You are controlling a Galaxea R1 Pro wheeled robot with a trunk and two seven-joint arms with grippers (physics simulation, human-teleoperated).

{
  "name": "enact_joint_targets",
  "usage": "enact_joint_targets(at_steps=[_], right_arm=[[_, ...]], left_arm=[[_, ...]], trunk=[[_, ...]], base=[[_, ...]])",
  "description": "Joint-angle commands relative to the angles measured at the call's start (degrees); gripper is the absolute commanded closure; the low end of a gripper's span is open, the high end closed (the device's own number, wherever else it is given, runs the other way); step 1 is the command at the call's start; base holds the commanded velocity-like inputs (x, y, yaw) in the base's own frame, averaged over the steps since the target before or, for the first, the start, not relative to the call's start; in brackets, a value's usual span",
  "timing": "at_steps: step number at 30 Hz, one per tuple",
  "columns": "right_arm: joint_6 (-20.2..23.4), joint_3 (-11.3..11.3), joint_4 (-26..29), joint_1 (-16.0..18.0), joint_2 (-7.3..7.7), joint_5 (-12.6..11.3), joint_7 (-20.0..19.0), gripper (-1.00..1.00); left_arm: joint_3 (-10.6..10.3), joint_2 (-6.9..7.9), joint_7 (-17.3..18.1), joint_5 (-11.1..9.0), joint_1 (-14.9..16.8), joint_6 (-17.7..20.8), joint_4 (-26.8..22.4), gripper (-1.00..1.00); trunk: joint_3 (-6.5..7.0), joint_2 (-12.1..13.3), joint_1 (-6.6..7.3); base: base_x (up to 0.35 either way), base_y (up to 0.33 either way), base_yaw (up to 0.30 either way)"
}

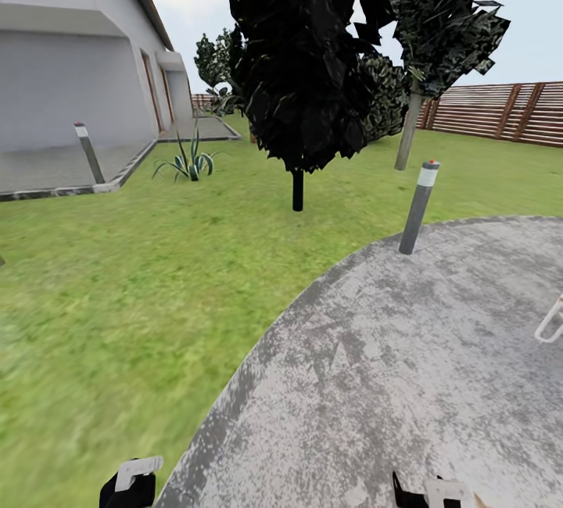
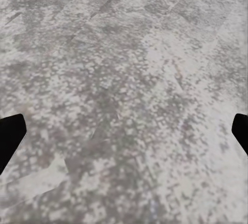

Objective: In the garden, pick up the pesticide atomizer on the floor and spray pesticide onto both trees until each tree trunk is fully covered.

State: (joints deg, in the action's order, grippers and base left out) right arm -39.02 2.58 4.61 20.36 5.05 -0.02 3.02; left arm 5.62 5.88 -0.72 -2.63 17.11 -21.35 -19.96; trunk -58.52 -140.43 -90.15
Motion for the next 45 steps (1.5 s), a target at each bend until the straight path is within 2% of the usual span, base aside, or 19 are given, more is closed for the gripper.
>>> enact_joint_targets(at_steps=[1,28,45], right_arm=[[-0.18,0.19,-0.04,0.03,-0.02,0.08,-0.11,-1.0],[-0.18,0.05,0.14,0.03,0.04,0.19,-0.12,-1.0],[-0.18,0.05,0.14,0.03,0.04,0.19,-0.12,-1.0]], left_arm=[[-0.08,0.01,-0.07,-0.27,0.03,-0.19,0.06,1.0],[-0.16,0.01,-0.07,-0.27,0.03,-0.19,0.16,1.0],[-0.17,0.01,-0.07,-0.27,0.03,-0.19,0.18,1.0]], trunk=[[0.14,0.4,0.24],[5.04,11.23,6.17],[9.3,18.04,9.9]], base=[[0.0,0.0,0.0],[0.0,0.0,0.0],[0.0,0.0,0.119]])
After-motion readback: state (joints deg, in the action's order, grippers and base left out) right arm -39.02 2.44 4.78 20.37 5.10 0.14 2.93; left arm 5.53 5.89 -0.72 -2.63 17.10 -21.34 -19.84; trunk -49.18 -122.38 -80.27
